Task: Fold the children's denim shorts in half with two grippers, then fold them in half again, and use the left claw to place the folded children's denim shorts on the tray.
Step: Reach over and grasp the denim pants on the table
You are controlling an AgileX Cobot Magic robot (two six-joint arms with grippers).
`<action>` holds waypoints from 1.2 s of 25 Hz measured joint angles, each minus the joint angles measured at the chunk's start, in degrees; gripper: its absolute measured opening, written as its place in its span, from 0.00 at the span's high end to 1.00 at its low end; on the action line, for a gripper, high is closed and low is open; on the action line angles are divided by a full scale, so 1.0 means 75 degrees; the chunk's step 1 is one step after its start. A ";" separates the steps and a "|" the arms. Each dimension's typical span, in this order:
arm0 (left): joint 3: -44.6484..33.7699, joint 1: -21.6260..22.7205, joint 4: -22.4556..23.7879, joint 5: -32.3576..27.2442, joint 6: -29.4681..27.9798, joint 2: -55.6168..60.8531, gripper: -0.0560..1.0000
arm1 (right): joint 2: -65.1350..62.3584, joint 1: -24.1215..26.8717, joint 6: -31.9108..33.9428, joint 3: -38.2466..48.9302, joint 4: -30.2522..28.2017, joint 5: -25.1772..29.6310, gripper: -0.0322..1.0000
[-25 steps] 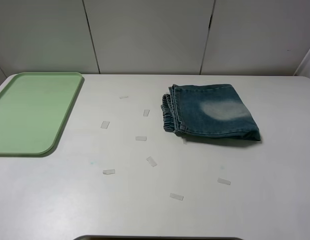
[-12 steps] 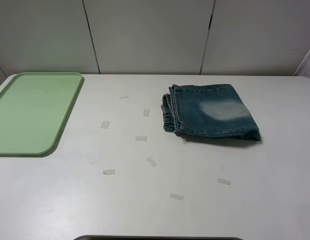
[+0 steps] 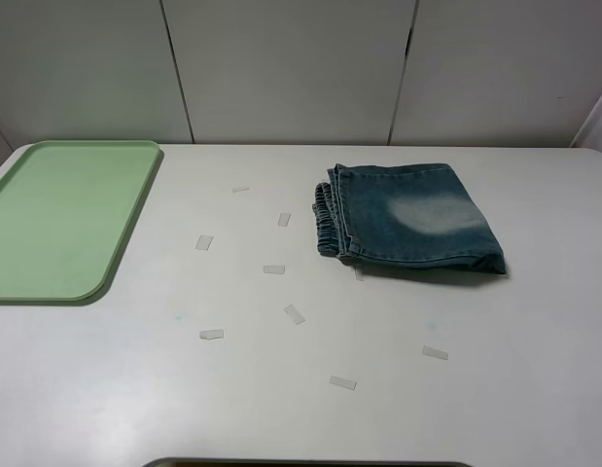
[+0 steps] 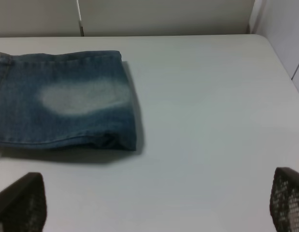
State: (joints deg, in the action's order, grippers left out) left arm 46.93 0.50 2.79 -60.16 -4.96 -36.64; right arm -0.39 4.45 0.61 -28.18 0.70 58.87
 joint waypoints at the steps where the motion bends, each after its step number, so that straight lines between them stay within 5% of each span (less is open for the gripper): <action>1: 0.0185 0.0000 -0.0017 0.0051 0.0007 -0.0399 0.08 | 0.0000 0.0000 0.0000 0.0000 0.0000 0.0000 0.29; 6: 0.0957 0.0000 -0.0737 0.0531 0.0228 -0.1983 0.08 | 0.0000 0.0000 -0.0006 0.0000 0.0000 0.0000 0.29; 17: 0.1423 0.0000 -0.3969 0.1861 0.2298 -0.4591 0.08 | 0.0000 0.0000 -0.0006 0.0000 0.0000 -0.0002 0.29; 23: 0.1423 -0.0880 -0.4181 0.2755 0.2623 -0.5484 0.08 | 0.0000 0.0000 -0.0006 0.0000 0.0000 -0.0002 0.29; 30: 0.1811 -0.2384 -0.3929 0.3630 0.1955 -0.6769 0.07 | 0.0000 0.0000 -0.0006 0.0000 0.0000 -0.0002 0.29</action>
State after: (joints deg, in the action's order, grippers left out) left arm 60.51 -17.38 -26.68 -32.93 9.70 -87.40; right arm -0.39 4.45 0.56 -28.18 0.70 58.86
